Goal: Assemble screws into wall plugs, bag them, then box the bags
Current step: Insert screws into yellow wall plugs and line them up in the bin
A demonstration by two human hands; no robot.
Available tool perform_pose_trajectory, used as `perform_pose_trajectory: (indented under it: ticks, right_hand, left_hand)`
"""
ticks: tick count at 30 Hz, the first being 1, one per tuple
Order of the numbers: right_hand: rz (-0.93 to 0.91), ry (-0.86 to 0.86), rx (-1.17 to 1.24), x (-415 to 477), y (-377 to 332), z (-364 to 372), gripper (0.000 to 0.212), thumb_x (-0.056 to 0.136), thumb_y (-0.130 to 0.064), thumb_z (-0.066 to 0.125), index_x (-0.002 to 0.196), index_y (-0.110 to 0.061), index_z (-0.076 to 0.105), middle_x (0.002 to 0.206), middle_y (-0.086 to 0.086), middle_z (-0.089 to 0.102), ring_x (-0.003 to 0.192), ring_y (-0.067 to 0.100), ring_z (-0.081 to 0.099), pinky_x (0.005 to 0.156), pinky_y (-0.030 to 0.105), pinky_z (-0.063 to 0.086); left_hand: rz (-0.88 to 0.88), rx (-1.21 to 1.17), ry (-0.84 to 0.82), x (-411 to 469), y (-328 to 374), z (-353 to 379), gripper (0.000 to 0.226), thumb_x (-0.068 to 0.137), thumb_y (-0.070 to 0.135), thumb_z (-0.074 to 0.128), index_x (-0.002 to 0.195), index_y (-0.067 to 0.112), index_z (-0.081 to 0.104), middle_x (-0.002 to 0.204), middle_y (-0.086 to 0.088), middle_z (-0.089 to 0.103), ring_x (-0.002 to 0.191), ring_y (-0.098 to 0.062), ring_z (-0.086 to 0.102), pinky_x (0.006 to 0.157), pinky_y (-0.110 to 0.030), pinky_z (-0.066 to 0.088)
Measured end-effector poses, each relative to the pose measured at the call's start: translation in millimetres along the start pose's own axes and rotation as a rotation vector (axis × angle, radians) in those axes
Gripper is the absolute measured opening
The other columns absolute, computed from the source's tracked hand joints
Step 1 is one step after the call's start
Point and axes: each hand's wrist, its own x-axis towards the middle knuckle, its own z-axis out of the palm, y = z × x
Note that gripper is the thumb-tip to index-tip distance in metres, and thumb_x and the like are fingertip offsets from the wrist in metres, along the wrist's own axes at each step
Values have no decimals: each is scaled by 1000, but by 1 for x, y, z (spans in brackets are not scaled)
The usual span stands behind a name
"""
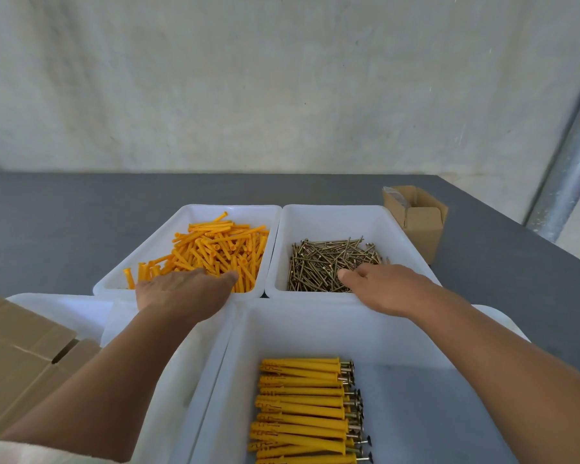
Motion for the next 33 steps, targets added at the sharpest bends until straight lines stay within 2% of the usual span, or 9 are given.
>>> perform_pose_trajectory:
  ticks: [4,9,11,15,19,22,26,31,33]
  right_hand:
    - [49,-36,-34,7,-1,1,76,93,-71,14,153,-27,29,158,6,32,142,30,33,111,47,32]
    - [93,-101,14,12,-6,0,73,96,-64,22,152,-20,33,160,8,28,144,30,29,116,45,26]
    - [80,-119,56,11,-7,-2,65,98,-59,30,149,-19,40,158,7,31,143,28,32,110,39,28]
    - [74,-114,65,9,-7,-3,53,97,-54,36,135,-22,54,150,7,43,133,27,42,96,36,33]
    - [89,-101,60,10,-7,0,44,93,-53,37,115,-22,60,137,7,53,117,27,50,92,38,38]
    - [90,-95,60,12,-7,0,43,91,-50,37,107,-19,62,117,6,58,101,24,53,83,37,41]
    - [71,-79,51,14,-6,1,36,86,-45,39,89,-18,62,93,2,59,86,21,56,78,37,45]
    - [14,-96,-20,12,-7,1,45,71,-42,30,92,-22,64,92,1,58,84,22,56,80,39,47]
    - [7,-90,-33,12,-7,1,42,68,-40,30,86,-22,63,88,0,58,82,20,56,78,38,47]
  left_hand:
    - [13,-18,-40,0,-1,0,69,82,81,18,142,51,33,152,2,40,141,-27,33,111,-52,17]
    - [35,-28,-48,3,-1,1,69,85,75,21,129,39,57,146,2,48,137,-25,38,110,-53,17]
    - [38,-29,-13,3,0,2,62,86,71,25,114,30,62,139,2,54,130,-24,44,106,-49,23]
    - [48,-45,28,3,2,1,47,89,65,29,101,31,57,131,2,58,122,-23,49,98,-46,28]
    - [98,-41,5,2,1,-1,50,92,61,25,119,38,60,135,10,54,124,-19,46,90,-45,27]
    - [87,-36,-21,1,1,-2,53,91,63,26,124,37,59,138,8,53,125,-20,45,94,-45,27]
    - [79,-40,-6,1,1,-2,49,91,60,29,113,35,64,126,6,58,94,-17,41,81,-39,24]
    - [84,-41,24,2,1,-1,44,90,58,31,105,34,64,114,4,55,88,-17,41,77,-38,26]
    - [78,-34,24,3,1,-1,44,90,58,31,106,34,65,114,2,52,90,-19,41,79,-38,27]
